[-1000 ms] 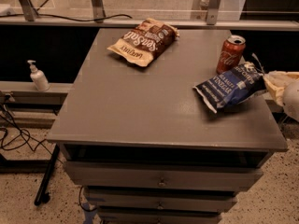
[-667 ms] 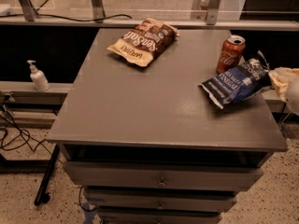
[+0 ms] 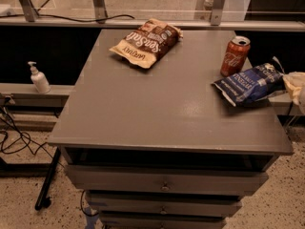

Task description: Move blue chip bag near coke can

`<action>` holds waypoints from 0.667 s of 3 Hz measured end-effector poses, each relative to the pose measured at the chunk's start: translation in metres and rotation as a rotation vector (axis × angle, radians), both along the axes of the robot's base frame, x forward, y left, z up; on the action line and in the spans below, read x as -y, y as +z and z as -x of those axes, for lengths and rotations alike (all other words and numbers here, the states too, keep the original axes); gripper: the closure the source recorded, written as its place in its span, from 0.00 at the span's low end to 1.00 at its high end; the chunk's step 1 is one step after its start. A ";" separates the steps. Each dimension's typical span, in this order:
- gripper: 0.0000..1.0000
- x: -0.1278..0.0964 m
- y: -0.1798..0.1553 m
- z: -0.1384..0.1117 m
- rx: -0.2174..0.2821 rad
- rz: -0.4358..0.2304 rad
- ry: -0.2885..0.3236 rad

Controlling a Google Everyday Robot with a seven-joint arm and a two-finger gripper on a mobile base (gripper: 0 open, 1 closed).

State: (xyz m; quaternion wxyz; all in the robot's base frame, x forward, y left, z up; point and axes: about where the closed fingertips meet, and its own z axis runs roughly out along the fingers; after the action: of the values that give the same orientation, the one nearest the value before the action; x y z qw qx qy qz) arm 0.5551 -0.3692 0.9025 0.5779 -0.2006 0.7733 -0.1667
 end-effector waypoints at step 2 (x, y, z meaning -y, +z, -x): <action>0.12 0.001 -0.013 -0.005 -0.042 0.005 0.031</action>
Offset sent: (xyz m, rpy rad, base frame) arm 0.0098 0.0002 -0.0242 -0.0009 0.0804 0.0533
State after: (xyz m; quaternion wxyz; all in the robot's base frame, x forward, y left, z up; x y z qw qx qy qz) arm 0.5597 -0.3698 0.8895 0.5637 -0.2176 0.7815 -0.1553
